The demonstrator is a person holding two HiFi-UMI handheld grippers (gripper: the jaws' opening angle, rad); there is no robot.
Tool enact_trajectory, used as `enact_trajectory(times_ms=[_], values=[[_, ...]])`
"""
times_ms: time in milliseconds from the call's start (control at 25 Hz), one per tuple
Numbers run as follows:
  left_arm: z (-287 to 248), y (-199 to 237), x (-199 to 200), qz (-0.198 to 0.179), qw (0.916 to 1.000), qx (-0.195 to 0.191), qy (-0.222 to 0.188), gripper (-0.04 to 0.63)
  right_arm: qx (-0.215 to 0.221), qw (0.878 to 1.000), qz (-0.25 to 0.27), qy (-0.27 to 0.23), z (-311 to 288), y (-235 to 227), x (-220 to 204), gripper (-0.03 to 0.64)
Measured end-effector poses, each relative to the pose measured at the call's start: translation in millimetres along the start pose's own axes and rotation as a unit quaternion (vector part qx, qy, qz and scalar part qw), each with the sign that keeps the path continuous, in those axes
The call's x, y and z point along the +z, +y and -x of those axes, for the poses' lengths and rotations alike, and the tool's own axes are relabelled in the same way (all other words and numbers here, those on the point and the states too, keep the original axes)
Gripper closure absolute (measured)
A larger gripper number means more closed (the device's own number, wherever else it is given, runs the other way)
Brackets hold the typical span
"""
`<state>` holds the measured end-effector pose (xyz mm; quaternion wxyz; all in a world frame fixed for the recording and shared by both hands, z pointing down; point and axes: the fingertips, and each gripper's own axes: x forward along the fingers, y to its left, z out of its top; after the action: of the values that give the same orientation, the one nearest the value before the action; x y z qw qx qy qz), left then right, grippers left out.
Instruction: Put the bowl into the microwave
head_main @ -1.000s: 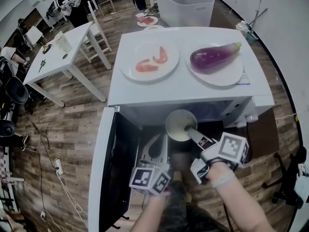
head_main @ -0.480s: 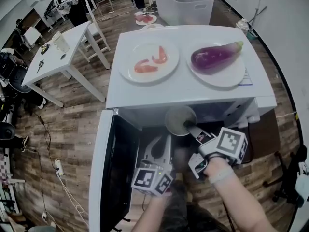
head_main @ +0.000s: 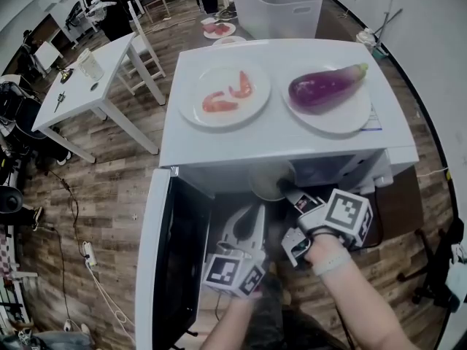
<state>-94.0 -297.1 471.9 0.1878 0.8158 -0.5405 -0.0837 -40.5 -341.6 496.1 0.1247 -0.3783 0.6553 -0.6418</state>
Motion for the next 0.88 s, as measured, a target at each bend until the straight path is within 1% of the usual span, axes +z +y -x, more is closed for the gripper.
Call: enact_trajectory(times_ms=[120, 280, 440, 520, 600, 680, 800, 880], values=[[-2.7, 1.5, 1.5, 0.002, 1.0, 0.001, 0.0, 0.595, 0.011, 1.0, -0.001, -0.001, -1.3, 3.6, 3.0, 0.465], [-5.0, 3.9, 3.7, 0.005, 1.0, 0.003, -0.004, 0.595, 0.023, 1.0, 0.015, 0.008, -1.1, 7.4, 2.4, 0.448], [-7.9, 7.7, 6.2, 0.01, 0.9999, 0.009, -0.004, 0.595, 0.035, 0.998, 0.05, 0.021, 0.3, 13.4, 0.7, 0.418], [-8.7, 9.3, 6.6, 0.012, 0.9999, 0.011, -0.004, 0.595, 0.043, 0.996, 0.073, 0.029, 1.3, 14.2, 0.0, 0.417], [-9.8, 10.3, 6.9, 0.013, 0.9998, 0.013, -0.004, 0.595, 0.064, 0.992, 0.104, 0.04, 1.1, 17.8, -0.3, 0.408], [-11.1, 10.6, 6.9, 0.015, 0.9998, 0.014, -0.005, 0.595, 0.091, 0.988, 0.116, 0.053, 0.7, 24.4, -3.1, 0.4], [-13.1, 11.2, 7.0, 0.019, 0.9997, 0.017, -0.005, 0.595, 0.113, 0.984, 0.12, 0.071, 2.6, 30.9, -9.7, 0.34], [-13.7, 12.0, 7.2, 0.021, 0.9996, 0.018, -0.006, 0.595, 0.105, 0.981, 0.143, 0.083, 4.6, 27.7, -13.0, 0.32]])
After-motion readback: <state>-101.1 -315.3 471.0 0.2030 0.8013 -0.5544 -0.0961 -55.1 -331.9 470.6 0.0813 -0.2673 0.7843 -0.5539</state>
